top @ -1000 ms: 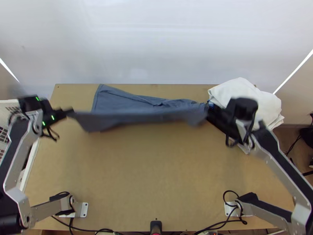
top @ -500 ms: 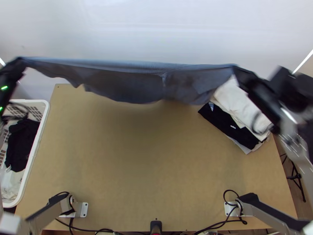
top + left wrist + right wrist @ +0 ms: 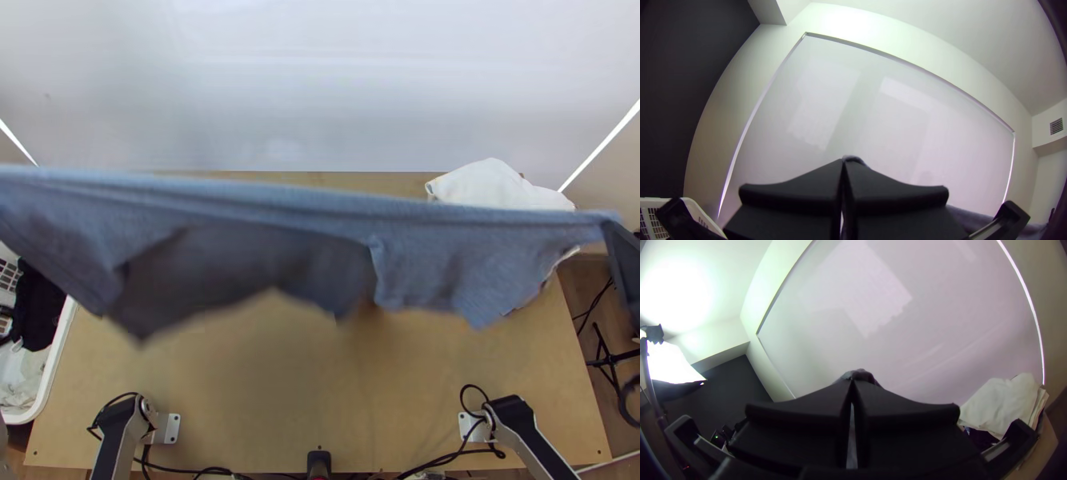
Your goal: Fold the t-shirt
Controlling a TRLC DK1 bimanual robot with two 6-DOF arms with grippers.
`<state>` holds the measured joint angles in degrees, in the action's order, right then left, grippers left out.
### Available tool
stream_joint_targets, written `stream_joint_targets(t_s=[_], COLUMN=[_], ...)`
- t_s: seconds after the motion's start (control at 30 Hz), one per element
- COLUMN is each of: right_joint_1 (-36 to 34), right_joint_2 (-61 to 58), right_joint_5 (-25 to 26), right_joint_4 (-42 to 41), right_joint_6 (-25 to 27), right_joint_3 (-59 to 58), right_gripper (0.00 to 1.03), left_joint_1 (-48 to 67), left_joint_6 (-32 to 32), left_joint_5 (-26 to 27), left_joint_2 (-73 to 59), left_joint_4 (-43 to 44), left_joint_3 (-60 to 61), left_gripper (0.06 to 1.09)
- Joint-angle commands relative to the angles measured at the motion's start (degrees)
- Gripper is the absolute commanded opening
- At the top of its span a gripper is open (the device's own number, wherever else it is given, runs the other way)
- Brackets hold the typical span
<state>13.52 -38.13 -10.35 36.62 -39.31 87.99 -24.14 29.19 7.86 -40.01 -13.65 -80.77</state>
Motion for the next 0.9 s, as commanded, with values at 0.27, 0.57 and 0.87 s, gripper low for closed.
stream_joint_targets(t_s=[0.27, 0.57, 0.87], right_joint_1=[-1.0, -0.2, 0.6], right_joint_2=[0.6, -10.6, -12.1], right_joint_5=[-0.4, 1.3, 0.9], right_joint_4=[0.6, -12.0, -9.6], right_joint_6=[1.3, 2.3, 1.6], right_joint_3=[-5.5, -0.5, 10.2], right_gripper=[0.03, 0.03, 0.03], left_joint_1=[-0.6, -0.6, -0.1], left_joint_6=[1.6, 5.4, 11.0], left_joint_5=[5.0, 6.5, 7.4], left_joint_2=[1.5, -5.8, -16.6], left_joint_4=[-11.3, -1.8, -6.8], left_joint_3=[8.4, 2.5, -19.9], left_gripper=[0.09, 0.09, 0.09])
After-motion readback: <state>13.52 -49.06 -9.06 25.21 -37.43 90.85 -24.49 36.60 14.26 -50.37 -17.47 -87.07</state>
